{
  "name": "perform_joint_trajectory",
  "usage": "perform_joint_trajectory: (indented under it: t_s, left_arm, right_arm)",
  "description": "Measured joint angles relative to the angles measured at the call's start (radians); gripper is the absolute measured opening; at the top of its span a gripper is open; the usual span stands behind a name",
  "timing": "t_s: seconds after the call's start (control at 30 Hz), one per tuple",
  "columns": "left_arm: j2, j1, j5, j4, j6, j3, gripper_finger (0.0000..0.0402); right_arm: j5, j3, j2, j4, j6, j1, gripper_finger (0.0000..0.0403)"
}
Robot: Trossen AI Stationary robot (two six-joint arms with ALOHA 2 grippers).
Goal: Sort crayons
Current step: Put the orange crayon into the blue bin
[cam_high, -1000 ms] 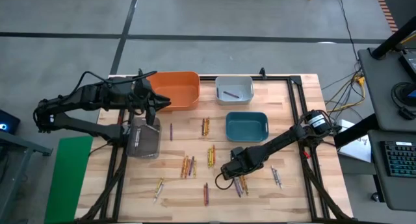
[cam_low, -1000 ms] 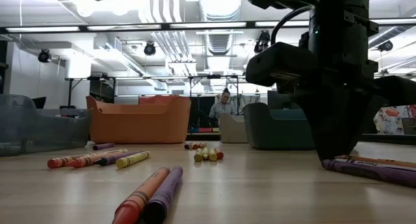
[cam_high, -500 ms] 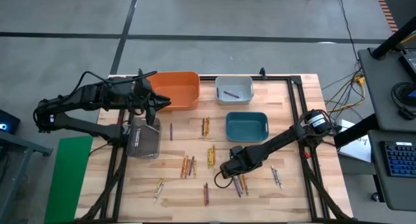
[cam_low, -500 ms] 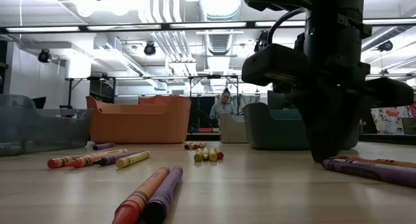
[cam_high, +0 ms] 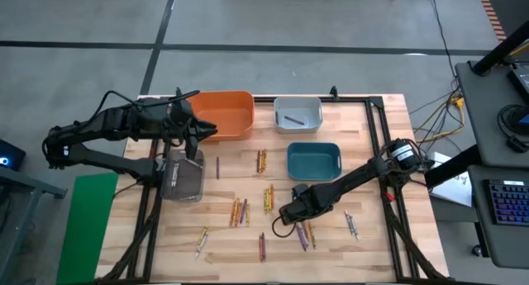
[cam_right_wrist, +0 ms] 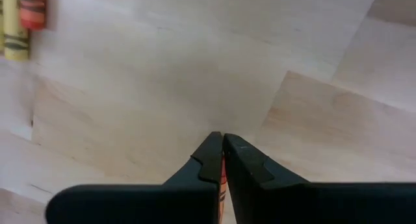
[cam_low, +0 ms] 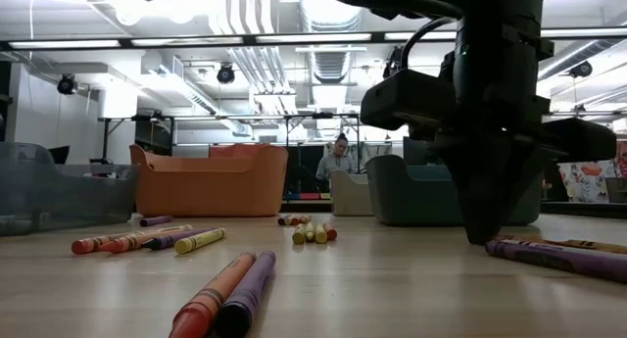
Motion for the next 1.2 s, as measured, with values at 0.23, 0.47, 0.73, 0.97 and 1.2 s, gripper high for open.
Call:
perform_joint_trajectory:
  t_s: [0.23, 0.47, 0.73, 0.97, 1.2]
  left_arm:
    - [0.000, 0.000, 0.000, 0.000, 0.000, 0.000, 0.0063]
    - [0.000, 0.000, 0.000, 0.000, 0.000, 0.000, 0.0063]
    - [0.000, 0.000, 0.000, 0.001, 0.000, 0.000, 0.0063]
    - [0.000, 0.000, 0.000, 0.001, 0.000, 0.000, 0.0063]
    - [0.000, 0.000, 0.000, 0.001, 0.000, 0.000, 0.0063]
  right_arm:
    - [0.078, 0.037, -0.010, -0.025, -0.040, -0.025, 0.0008]
    - [0.171, 0.093, -0.055, -0.094, -0.063, -0.037, 0.0008]
    - [0.304, 0.117, -0.131, -0.133, -0.071, -0.052, 0.0008]
    - [0.268, 0.117, -0.186, -0.185, -0.118, -0.097, 0.0008]
    - [-0.027, 0.116, -0.110, -0.146, -0.204, -0.122, 0.0017]
